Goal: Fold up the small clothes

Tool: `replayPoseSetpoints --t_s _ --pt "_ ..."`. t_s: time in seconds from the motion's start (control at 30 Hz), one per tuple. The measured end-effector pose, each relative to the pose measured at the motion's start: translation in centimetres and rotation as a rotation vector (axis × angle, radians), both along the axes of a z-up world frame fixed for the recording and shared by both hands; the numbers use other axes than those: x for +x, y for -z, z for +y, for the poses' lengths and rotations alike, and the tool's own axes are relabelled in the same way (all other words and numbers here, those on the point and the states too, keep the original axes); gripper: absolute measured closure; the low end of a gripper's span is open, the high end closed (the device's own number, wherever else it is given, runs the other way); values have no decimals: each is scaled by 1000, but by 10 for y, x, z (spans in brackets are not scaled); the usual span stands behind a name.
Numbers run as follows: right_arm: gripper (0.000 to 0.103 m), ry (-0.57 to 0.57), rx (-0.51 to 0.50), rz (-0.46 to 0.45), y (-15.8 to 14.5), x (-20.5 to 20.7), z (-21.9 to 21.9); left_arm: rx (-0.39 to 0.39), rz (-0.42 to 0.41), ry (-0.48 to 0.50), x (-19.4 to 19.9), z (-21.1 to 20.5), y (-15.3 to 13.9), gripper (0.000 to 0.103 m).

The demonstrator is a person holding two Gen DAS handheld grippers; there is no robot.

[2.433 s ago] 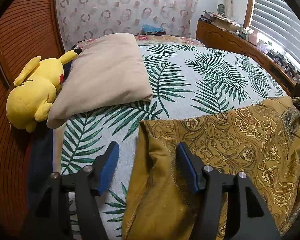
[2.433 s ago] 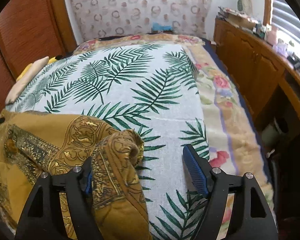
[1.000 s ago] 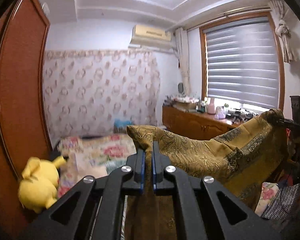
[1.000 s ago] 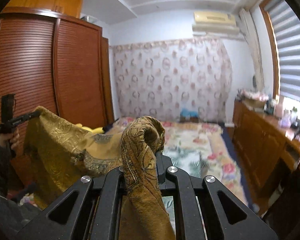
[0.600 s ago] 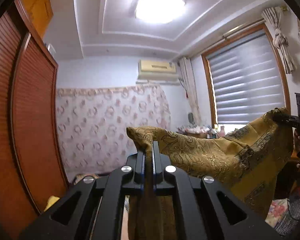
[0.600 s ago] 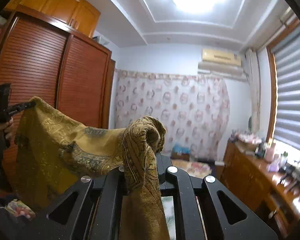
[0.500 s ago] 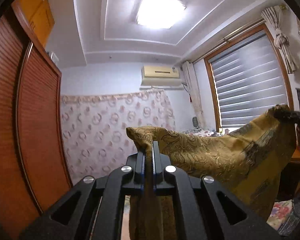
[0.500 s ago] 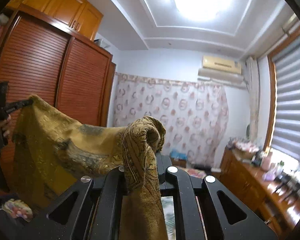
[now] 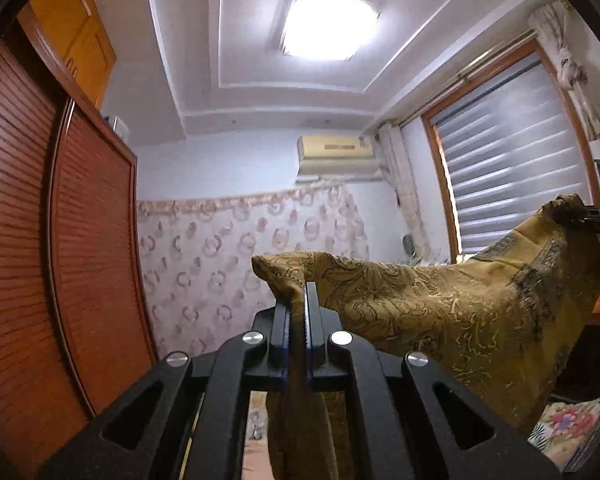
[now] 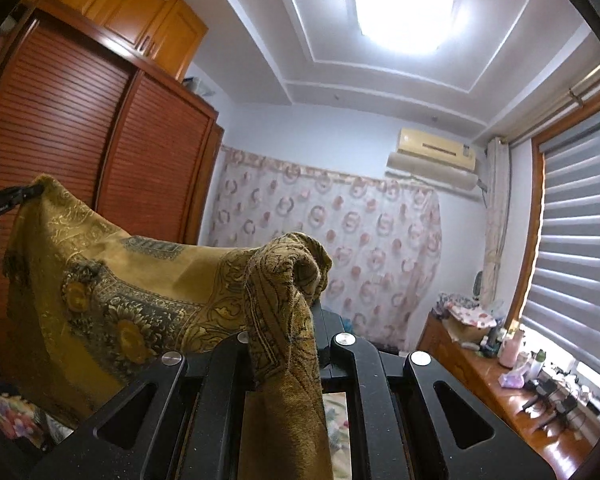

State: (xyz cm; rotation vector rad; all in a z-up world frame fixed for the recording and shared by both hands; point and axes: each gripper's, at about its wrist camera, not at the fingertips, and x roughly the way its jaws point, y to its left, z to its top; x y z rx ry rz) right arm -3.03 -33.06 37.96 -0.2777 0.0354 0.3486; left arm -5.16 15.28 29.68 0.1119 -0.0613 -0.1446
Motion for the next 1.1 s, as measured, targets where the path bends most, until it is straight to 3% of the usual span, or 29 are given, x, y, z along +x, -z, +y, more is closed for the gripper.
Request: replayPoseSetpoints --t_s 0.13,0.23,0.5,0.67,0.93,1.1 --pt "97 12 -2 107 25 45 3 -9 105 -24 52 9 34 101" --pt "97 8 -29 193 61 92 13 -18 200 -57 107 17 76 101" --pt "97 -4 -73 394 189 216 37 -41 446 -143 228 23 201 101" --pt "97 0 -135 522 257 286 55 -44 555 -179 266 21 258 101" --pt "97 8 -187 648 320 368 65 -22 660 -187 308 13 300 100" --pt "96 29 -196 723 358 396 67 -14 720 -177 331 16 316 98"
